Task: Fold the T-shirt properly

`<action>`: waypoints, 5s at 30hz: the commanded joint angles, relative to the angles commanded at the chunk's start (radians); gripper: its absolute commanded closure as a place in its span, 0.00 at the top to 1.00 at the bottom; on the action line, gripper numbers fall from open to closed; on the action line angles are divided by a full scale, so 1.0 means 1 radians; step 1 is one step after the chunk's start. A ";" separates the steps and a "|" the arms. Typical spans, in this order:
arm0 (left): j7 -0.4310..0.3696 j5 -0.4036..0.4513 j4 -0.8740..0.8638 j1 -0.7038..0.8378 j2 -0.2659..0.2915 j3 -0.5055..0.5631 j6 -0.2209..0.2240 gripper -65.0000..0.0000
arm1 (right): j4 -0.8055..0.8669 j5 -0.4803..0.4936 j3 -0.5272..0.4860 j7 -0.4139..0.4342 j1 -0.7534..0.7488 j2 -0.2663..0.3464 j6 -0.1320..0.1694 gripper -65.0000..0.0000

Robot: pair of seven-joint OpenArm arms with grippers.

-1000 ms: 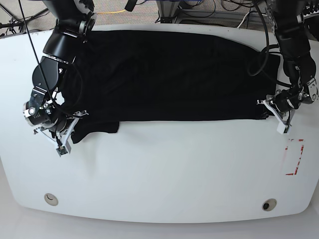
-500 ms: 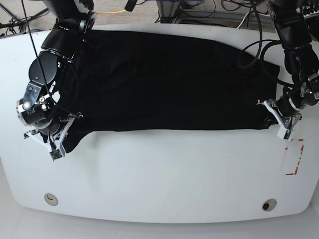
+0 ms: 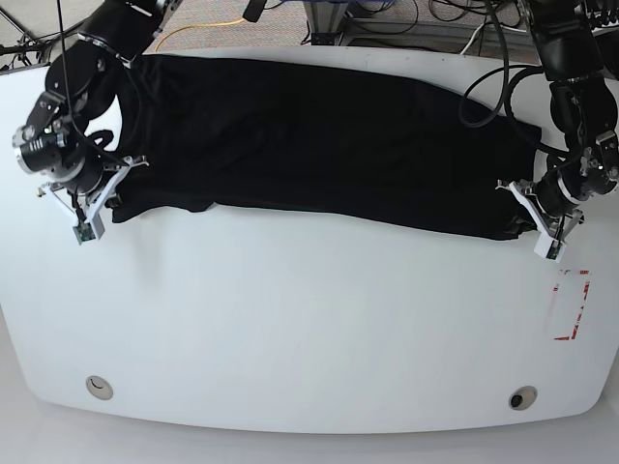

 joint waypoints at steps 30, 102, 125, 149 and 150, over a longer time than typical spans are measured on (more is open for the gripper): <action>0.008 -0.003 0.195 0.167 -0.002 -0.100 -0.002 0.60 | -0.008 0.123 0.038 0.000 -0.236 -0.038 0.000 0.58; -0.040 0.109 0.384 0.241 0.061 -0.123 -0.039 0.00 | -0.374 0.132 -0.035 0.165 -0.129 -0.064 0.000 0.18; -0.037 0.230 0.282 0.402 -0.006 -0.181 -0.039 0.49 | -0.374 0.130 -0.035 0.166 -0.127 -0.064 0.000 0.18; 0.255 0.017 0.219 0.195 -0.018 -0.247 -0.039 0.50 | -0.374 0.130 -0.035 0.166 -0.127 -0.066 0.000 0.18; 0.255 0.017 0.199 0.181 -0.009 -0.232 -0.039 0.50 | -0.374 0.130 -0.035 0.166 -0.126 -0.066 0.000 0.18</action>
